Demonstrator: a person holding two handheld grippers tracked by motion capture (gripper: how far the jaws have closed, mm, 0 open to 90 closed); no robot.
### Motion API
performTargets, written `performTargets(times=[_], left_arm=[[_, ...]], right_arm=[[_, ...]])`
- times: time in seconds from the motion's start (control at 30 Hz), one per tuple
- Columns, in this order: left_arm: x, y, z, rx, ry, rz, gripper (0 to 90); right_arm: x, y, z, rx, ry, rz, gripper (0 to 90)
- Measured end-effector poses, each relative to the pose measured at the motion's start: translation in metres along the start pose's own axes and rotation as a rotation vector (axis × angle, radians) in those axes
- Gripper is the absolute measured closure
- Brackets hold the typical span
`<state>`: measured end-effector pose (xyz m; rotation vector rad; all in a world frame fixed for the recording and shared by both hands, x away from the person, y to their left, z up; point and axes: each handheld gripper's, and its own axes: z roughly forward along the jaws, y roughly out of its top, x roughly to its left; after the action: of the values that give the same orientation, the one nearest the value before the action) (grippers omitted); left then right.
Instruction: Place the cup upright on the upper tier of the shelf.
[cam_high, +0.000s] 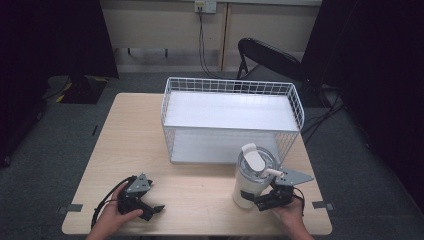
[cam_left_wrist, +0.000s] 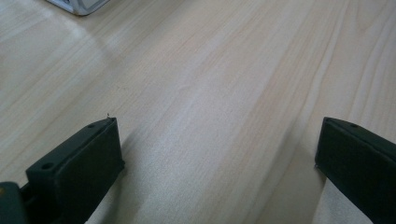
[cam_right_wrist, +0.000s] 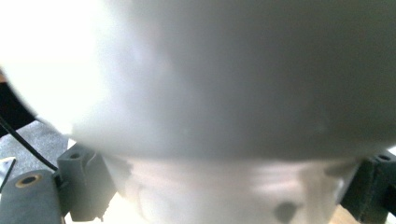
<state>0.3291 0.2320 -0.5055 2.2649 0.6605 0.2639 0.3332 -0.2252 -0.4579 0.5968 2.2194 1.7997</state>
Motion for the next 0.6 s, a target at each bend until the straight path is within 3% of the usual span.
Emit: performTargets(times=[0.6], left_arm=[[0.000, 0.000, 0.000, 0.000, 0.000, -0.001, 0.0]], right_arm=[[-0.006, 0.040, -0.009, -0.053, 0.018, 0.004, 9.7]])
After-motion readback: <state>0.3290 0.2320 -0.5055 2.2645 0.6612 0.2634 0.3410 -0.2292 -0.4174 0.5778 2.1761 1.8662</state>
